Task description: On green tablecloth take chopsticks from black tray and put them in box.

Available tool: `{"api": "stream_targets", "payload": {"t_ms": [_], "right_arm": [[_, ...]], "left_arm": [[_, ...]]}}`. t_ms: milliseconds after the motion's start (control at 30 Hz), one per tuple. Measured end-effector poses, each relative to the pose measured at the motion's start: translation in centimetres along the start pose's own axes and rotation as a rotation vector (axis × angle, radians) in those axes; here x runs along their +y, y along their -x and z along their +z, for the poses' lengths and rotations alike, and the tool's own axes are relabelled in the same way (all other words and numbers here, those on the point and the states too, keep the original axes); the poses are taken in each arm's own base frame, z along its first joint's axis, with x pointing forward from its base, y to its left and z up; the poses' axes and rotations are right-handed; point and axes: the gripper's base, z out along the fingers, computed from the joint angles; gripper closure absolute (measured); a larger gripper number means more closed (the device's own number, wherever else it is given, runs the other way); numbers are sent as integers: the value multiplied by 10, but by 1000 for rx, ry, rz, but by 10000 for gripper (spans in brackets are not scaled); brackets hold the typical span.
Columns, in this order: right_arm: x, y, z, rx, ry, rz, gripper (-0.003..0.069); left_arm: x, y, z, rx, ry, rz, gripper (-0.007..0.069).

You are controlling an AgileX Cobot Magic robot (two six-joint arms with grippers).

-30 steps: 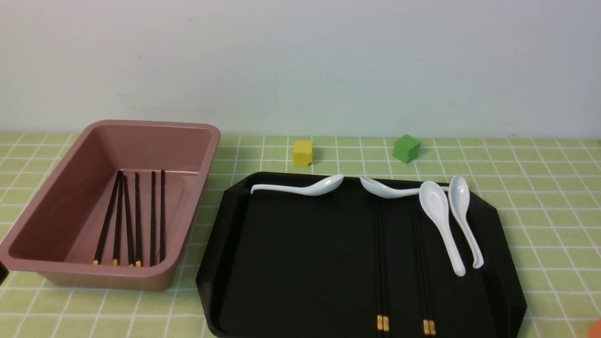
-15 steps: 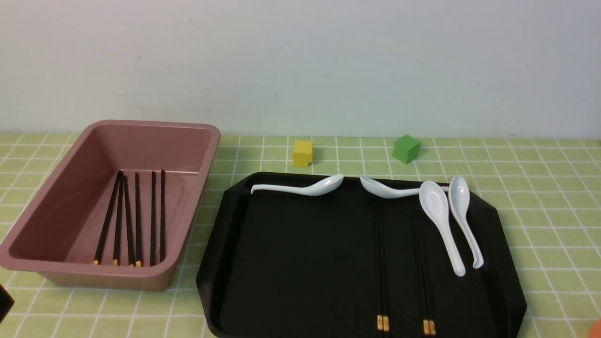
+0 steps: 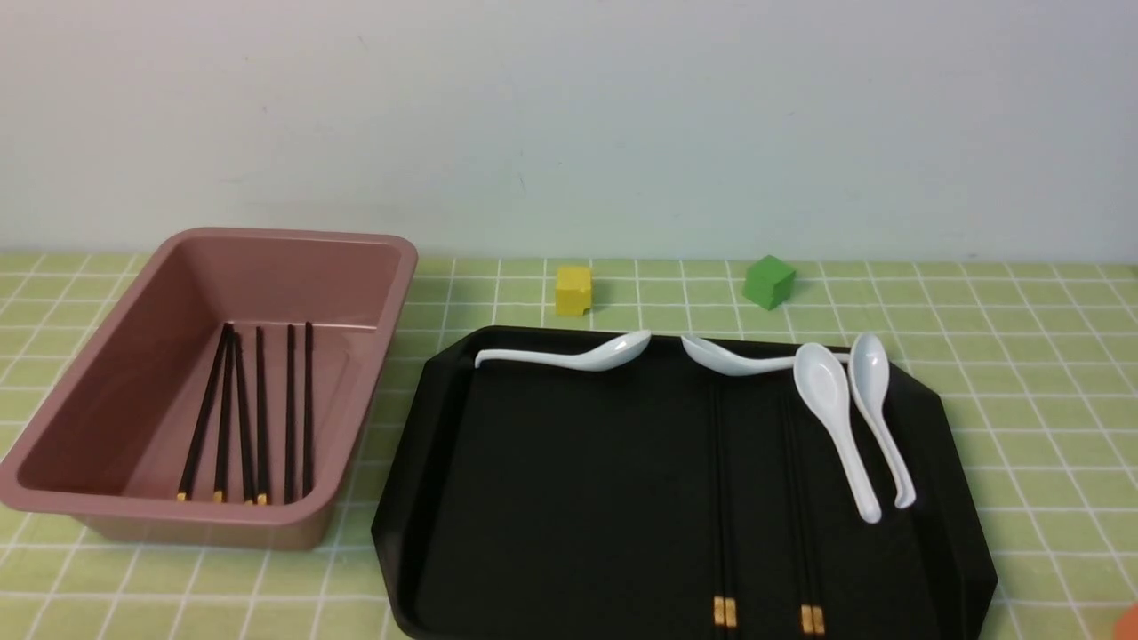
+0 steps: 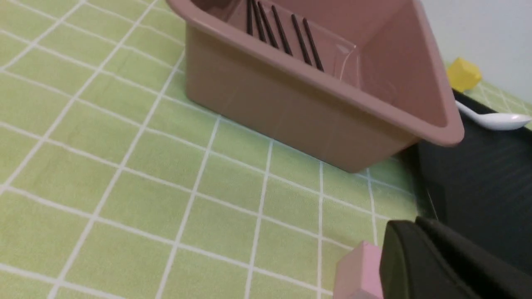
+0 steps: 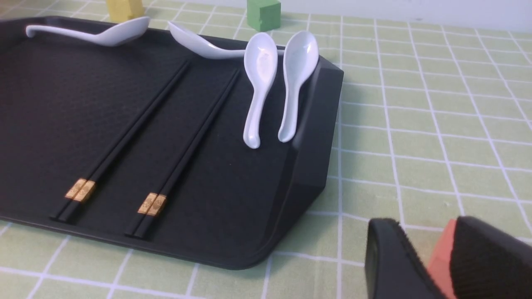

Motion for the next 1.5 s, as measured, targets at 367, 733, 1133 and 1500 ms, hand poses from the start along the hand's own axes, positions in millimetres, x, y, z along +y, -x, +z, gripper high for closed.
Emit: {"api": "stream_targets", "payload": {"t_ms": [367, 733, 1133, 1500], "right_arm": [[0, 0, 0, 0, 0, 0, 419], [0, 0, 0, 0, 0, 0, 419], [0, 0, 0, 0, 0, 0, 419], [0, 0, 0, 0, 0, 0, 419]], "left_arm": [[-3, -2, 0, 28, -56, 41, 585], [-3, -2, 0, 27, -56, 43, 573], [-3, -2, 0, 27, -56, 43, 564], [-2, -2, 0, 26, -54, 49, 553]]}}
